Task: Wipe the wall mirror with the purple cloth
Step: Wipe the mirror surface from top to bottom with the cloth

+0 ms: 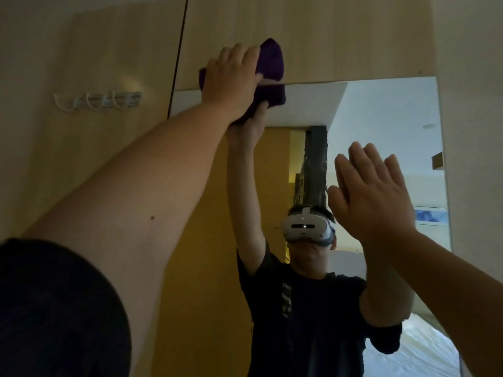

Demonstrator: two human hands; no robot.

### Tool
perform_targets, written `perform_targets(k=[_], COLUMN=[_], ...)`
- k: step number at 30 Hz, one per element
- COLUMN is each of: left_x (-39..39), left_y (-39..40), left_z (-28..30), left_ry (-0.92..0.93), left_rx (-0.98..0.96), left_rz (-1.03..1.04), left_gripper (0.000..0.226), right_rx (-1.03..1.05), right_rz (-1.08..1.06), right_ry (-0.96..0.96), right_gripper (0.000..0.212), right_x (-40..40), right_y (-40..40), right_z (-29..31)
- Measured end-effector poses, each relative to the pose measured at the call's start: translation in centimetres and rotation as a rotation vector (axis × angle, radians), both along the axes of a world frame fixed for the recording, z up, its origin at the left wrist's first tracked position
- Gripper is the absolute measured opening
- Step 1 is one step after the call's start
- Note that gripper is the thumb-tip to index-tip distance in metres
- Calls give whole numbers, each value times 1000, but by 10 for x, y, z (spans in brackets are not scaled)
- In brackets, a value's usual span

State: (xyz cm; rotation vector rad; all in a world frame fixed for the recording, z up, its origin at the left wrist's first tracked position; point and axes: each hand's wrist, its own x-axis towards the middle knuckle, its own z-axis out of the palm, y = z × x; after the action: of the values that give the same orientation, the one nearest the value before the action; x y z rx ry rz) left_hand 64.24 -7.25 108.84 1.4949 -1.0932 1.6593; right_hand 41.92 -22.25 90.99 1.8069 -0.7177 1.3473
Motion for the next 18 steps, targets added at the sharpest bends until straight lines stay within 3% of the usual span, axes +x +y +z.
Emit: perform_targets(k=[4,9,18], left_x=[9,25,33], left_y=[-22,-24,-17], left_z=[-16,-71,-283], left_ry=[43,-16,-92], left_rx=[194,226,301], left_rz=[-68,-75,-101], left_gripper=[60,63,67], right_rx=[-13,-11,15], right_rz=[-13,-9,31], right_ry=[7,0,-29], right_gripper=[64,61,58], right_x=[0,1,3], right_y=[-2,-2,4], right_z=[1,1,1])
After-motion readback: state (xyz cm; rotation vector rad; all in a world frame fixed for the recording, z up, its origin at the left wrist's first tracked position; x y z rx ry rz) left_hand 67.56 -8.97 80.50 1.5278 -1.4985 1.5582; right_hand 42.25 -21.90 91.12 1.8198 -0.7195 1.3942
